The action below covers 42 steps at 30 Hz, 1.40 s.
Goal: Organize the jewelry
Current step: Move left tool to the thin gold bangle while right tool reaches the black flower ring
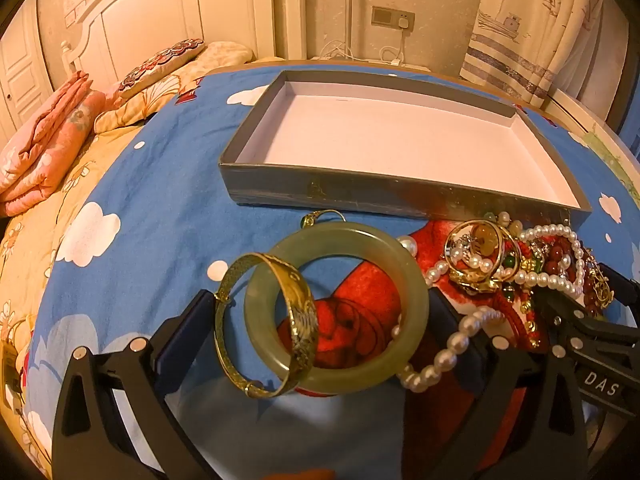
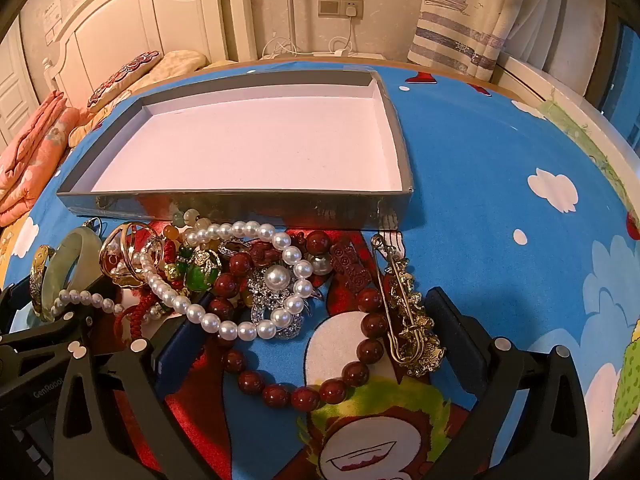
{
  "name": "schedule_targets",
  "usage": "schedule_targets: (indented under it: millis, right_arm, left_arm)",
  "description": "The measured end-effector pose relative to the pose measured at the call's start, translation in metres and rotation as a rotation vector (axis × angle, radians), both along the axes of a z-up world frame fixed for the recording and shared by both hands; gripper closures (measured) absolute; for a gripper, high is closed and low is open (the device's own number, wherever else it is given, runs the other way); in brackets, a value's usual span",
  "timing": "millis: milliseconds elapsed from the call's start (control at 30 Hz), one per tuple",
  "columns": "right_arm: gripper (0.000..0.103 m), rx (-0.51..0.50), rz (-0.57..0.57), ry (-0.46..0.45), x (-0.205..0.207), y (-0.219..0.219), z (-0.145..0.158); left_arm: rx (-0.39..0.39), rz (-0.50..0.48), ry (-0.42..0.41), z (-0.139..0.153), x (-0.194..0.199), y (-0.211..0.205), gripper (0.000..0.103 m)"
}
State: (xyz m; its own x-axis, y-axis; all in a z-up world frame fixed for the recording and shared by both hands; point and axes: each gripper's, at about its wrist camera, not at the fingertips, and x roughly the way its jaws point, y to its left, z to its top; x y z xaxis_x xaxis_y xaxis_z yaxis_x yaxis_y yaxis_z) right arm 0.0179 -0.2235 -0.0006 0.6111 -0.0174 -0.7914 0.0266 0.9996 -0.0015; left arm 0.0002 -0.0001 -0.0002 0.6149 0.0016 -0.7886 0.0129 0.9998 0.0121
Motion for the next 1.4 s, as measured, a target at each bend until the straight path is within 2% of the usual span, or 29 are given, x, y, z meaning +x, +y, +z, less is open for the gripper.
schedule_targets:
  millis: [500, 767, 1067, 1233, 1400]
  right_arm:
    - [0.004, 0.000, 0.006, 0.001, -0.001, -0.001, -0.001]
    - [0.004, 0.022, 0.151, 0.067, -0.003, -0.008, 0.005]
    - [0.004, 0.099, 0.206, 0.055, -0.015, -0.024, 0.008]
    - [0.004, 0.194, 0.214, 0.045, -0.018, -0.037, 0.010]
    - [0.004, 0.224, 0.240, 0.041, -0.018, -0.045, 0.015]
  left_arm:
    - [-0.002, 0.003, 0.000, 0.000, 0.000, -0.001, 0.002]
    - [-0.001, -0.010, 0.012, -0.003, 0.008, 0.007, 0.002]
    - [0.002, -0.025, 0.034, -0.003, 0.006, 0.004, 0.002]
    - [0.002, -0.041, 0.049, -0.003, 0.008, 0.004, 0.002]
    - [0.002, -0.055, 0.059, -0.002, 0.005, 0.004, 0.002]
